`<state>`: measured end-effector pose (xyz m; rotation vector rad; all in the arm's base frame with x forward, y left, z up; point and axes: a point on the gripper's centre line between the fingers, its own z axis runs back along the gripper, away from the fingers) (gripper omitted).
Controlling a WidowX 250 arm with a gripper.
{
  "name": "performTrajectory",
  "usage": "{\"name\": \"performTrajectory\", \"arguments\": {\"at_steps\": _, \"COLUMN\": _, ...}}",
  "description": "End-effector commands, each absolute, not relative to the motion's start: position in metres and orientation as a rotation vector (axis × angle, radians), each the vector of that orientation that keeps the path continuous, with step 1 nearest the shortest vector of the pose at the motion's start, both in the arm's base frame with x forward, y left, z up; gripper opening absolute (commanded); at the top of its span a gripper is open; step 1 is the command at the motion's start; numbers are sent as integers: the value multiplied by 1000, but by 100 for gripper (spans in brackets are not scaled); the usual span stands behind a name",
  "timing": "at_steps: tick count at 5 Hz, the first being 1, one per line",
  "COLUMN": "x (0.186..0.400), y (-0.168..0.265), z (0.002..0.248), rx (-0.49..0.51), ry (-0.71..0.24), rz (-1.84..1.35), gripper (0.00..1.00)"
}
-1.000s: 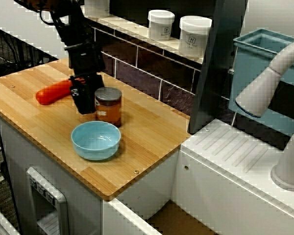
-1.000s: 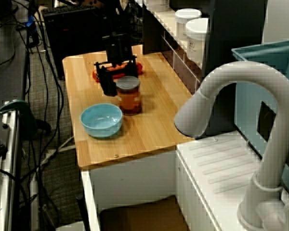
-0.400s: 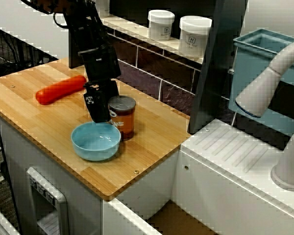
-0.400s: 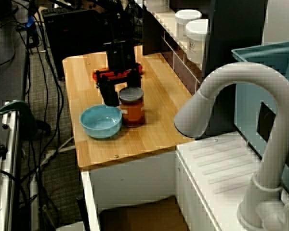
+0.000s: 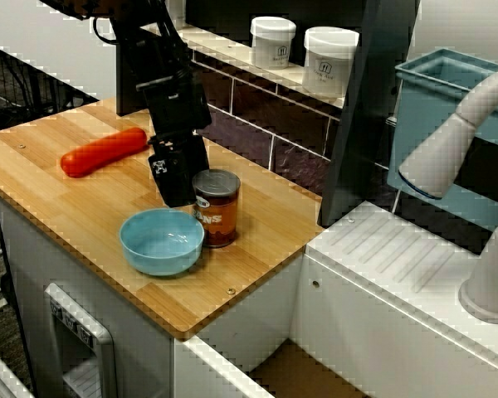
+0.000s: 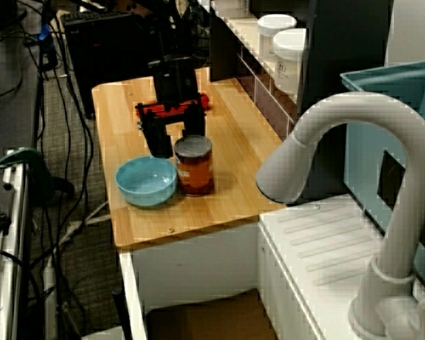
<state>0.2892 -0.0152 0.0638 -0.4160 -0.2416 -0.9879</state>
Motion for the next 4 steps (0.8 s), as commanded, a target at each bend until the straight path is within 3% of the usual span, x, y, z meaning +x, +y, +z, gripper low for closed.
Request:
{"name": "performTrajectory", "arguments": {"at_steps": 1, "x": 283, "y": -7, "z": 83, "rx": -343, "ry": -307, "rz": -879, "gripper": 100}}
{"name": "performTrajectory", "arguments": {"at_steps": 3, "x": 273, "y": 10, "z": 83, "rx": -304, "ry": -291, "rz": -796, "gripper": 100}}
{"name": "performTrajectory", "arguments": {"at_steps": 4, "x": 265, "y": 13, "z": 79, "rx": -278, "ry": -329, "rz": -741, "gripper": 100}}
